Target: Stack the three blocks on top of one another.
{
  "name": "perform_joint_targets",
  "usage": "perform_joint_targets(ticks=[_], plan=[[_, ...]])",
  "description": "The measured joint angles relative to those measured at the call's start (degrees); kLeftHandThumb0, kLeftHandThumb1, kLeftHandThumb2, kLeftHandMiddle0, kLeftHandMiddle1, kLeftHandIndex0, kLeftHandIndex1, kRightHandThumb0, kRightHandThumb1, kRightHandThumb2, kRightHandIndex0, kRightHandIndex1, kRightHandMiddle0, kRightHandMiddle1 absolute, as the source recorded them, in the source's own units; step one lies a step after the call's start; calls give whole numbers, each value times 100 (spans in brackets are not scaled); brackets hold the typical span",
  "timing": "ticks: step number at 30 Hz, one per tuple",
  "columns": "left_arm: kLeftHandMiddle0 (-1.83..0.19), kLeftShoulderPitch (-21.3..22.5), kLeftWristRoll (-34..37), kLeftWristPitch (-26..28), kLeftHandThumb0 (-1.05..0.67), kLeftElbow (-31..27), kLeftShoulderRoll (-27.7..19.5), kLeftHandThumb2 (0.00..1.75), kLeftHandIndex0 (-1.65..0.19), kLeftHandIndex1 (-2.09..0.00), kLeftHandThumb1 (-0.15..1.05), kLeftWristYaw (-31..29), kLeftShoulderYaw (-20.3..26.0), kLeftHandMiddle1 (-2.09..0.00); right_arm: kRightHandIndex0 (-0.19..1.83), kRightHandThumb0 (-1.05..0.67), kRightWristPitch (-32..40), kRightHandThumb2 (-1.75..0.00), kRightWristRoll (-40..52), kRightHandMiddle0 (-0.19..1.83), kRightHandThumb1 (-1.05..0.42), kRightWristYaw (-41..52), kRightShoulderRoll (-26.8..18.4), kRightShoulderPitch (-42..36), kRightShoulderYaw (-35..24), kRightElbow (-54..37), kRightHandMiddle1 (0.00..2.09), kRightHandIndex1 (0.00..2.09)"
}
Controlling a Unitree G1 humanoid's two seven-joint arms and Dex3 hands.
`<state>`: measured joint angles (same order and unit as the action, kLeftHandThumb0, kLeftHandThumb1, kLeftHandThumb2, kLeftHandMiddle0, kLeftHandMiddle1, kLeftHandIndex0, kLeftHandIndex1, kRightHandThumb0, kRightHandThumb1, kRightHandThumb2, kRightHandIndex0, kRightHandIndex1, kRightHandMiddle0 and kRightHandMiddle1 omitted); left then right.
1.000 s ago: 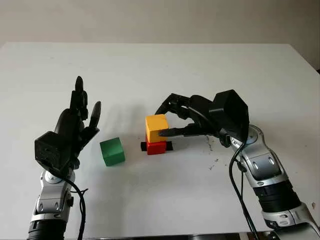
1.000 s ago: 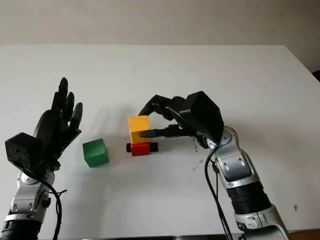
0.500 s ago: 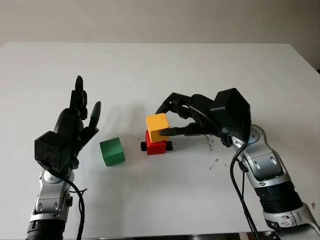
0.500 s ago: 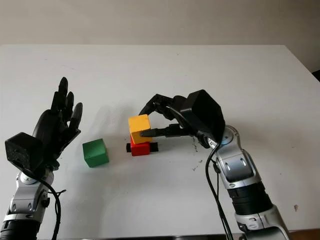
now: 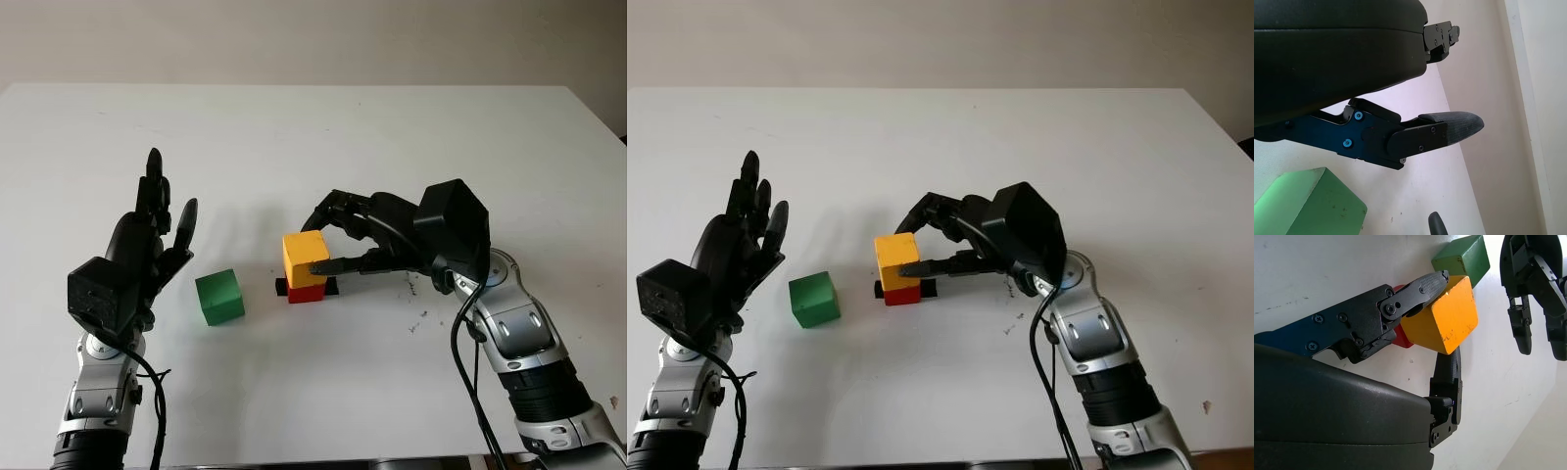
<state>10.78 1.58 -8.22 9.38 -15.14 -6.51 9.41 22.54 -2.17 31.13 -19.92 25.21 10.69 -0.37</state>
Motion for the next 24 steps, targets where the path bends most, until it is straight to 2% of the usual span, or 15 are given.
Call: perform_joint_targets(ticks=[24], plan=[[14,-7,-38,-5,-66,-55,0,58,18,-6,105,3,-5,-5,10,-49,-304,-5,-345,26,-99,-347,2,-149,31,-85,161,5]])
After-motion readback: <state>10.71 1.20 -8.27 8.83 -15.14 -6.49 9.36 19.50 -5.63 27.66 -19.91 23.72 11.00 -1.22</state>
